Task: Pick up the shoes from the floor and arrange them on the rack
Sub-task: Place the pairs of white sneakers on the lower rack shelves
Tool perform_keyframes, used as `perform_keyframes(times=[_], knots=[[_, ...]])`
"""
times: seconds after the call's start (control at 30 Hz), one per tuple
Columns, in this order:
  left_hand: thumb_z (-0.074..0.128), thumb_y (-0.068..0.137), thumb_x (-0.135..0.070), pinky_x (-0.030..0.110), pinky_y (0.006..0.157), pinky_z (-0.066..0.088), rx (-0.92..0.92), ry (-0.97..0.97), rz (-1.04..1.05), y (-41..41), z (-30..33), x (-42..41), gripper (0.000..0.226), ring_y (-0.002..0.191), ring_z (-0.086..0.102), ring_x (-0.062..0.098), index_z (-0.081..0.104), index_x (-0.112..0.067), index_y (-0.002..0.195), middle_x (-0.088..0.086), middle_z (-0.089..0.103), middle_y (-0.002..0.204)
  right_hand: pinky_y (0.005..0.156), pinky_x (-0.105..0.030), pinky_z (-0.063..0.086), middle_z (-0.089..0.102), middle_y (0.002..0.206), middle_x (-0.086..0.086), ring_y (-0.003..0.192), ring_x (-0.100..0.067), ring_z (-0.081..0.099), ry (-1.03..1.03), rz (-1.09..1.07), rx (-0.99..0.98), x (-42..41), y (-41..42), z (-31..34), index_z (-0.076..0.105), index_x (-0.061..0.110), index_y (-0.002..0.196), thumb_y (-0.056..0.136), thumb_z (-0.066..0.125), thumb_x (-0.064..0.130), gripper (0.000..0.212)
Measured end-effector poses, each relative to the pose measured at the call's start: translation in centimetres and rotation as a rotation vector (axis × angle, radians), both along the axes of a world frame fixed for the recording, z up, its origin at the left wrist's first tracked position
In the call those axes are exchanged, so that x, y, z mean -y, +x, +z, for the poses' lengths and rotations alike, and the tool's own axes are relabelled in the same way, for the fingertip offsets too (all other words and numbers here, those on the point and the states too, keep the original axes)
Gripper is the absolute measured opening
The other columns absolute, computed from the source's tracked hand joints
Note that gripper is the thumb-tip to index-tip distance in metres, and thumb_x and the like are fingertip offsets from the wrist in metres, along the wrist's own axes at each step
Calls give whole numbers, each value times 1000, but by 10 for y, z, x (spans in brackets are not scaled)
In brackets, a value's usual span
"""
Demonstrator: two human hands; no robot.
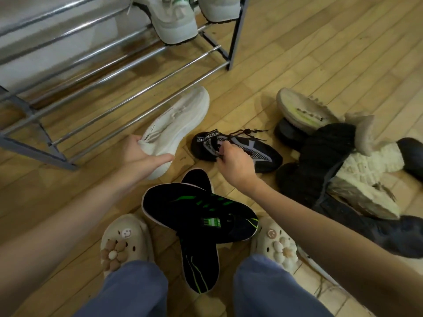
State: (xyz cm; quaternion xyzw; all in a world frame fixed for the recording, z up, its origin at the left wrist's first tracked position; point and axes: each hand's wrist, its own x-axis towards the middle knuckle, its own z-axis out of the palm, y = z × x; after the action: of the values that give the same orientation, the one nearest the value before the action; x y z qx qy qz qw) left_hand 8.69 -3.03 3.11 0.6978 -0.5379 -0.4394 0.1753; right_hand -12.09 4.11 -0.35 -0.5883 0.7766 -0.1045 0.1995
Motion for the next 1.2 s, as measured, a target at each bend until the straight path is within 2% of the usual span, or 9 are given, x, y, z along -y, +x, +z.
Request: perform_keyframes(times=[0.1,0.33,0.47,0.6,0.7,0.8,1.0,1.13,1.2], knots=[[89,58,-26,28,76,40,84,-51,-85,-3,-3,0,80,96,51,16,47,-10,123,3,53,118,65,-32,37,63,99,-10,93,-30,59,10,-60,46,-11,-8,3,53,6,102,89,51,15,16],[90,54,-33,32,86,40,157,-131,-283,-40,8,-13,90,114,51,27,46,-10,129,9,51,128,68,-29,47,56,83,2,75,-14,53,-138,-346,306,-69,-37,33,58,9,99,86,54,5,15],[89,58,-29,29,86,36,113,-190,-357,-73,22,-34,86,117,48,26,46,-9,130,10,50,131,68,-21,46,60,89,0,78,-11,55,-284,-468,292,-116,-63,49,58,11,101,90,54,4,14],[89,56,-31,28,87,35,25,-226,-404,-94,34,-57,87,114,48,22,46,-11,130,5,49,127,68,-24,45,60,92,-2,78,-14,55,-302,-668,213,-166,-82,48,58,10,103,91,54,6,14],[90,54,-32,27,87,34,3,-260,-430,-103,43,-76,88,109,43,17,46,-11,128,2,46,120,73,-28,44,55,102,-4,88,-17,53,-190,-598,67,-198,-91,42,57,8,108,91,50,4,18],[88,49,-37,30,89,37,0,-284,-451,-108,45,-97,89,114,46,25,47,-11,124,8,47,124,82,-34,42,51,109,-8,100,-27,51,-77,-547,-40,-226,-100,40,53,7,114,84,53,3,30],[89,48,-37,44,99,42,24,-297,-460,-103,49,-128,90,116,46,29,46,-10,123,10,46,124,108,-40,29,36,135,-5,126,-27,34,354,-259,-73,-265,-101,38,33,23,139,74,70,37,76],[89,49,-36,44,102,40,74,-350,-476,-96,59,-127,91,119,44,28,46,-10,125,9,47,126,113,-43,27,23,146,-10,135,-32,25,465,-158,-267,-270,-95,24,15,26,147,68,79,34,102],[89,50,-38,43,103,38,98,-351,-470,-93,65,-126,94,121,43,27,45,-11,128,9,47,129,113,-45,27,20,149,-12,136,-35,23,488,-144,-354,-268,-92,19,11,26,149,71,79,32,104]])
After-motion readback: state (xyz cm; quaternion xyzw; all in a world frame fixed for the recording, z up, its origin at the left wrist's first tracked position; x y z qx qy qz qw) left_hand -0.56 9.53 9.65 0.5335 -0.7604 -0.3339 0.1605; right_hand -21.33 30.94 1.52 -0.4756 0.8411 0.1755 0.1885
